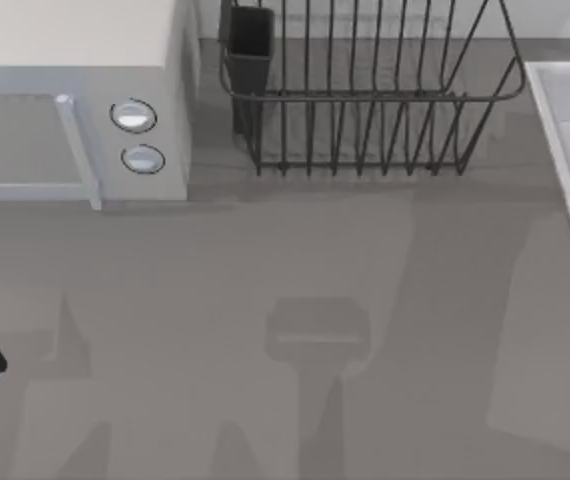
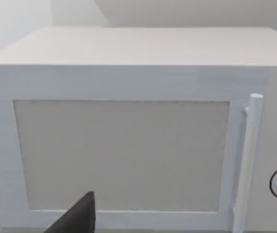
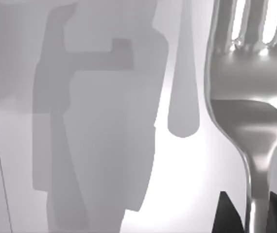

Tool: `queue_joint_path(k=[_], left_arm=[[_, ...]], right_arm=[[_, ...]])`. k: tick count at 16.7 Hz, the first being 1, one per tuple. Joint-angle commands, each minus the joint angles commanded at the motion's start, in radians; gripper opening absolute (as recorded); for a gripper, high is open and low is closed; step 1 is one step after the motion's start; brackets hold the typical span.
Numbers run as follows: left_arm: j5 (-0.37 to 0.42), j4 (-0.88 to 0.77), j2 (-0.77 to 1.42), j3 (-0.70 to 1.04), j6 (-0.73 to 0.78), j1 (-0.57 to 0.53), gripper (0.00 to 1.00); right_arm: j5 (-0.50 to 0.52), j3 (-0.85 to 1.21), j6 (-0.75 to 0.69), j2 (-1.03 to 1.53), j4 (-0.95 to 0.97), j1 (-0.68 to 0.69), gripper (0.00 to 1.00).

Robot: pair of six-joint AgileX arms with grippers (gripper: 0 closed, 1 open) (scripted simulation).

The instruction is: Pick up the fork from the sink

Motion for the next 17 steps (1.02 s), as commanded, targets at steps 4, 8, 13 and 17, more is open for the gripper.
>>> queue_joint_path(k=[4,8,13,17], left_arm=[[0.0,0.0,0.0,0.0,0.0,0.0,1.0],[0.0,0.0,0.0,0.0,0.0,0.0,1.0],[0.0,0.0,0.0,0.0,0.0,0.0,1.0],[0.0,0.0,0.0,0.0,0.0,0.0,1.0]], right_arm=[[0.001,-0.059,0.144,-0.067,-0.018,0.145,0.0],[0.004,-0.159,0.398,-0.18,-0.044,0.405,0.0],[0.006,-0.29,0.716,-0.327,-0.073,0.728,0.0],[0.007,-0.346,0.823,-0.389,-0.084,0.835,0.0]])
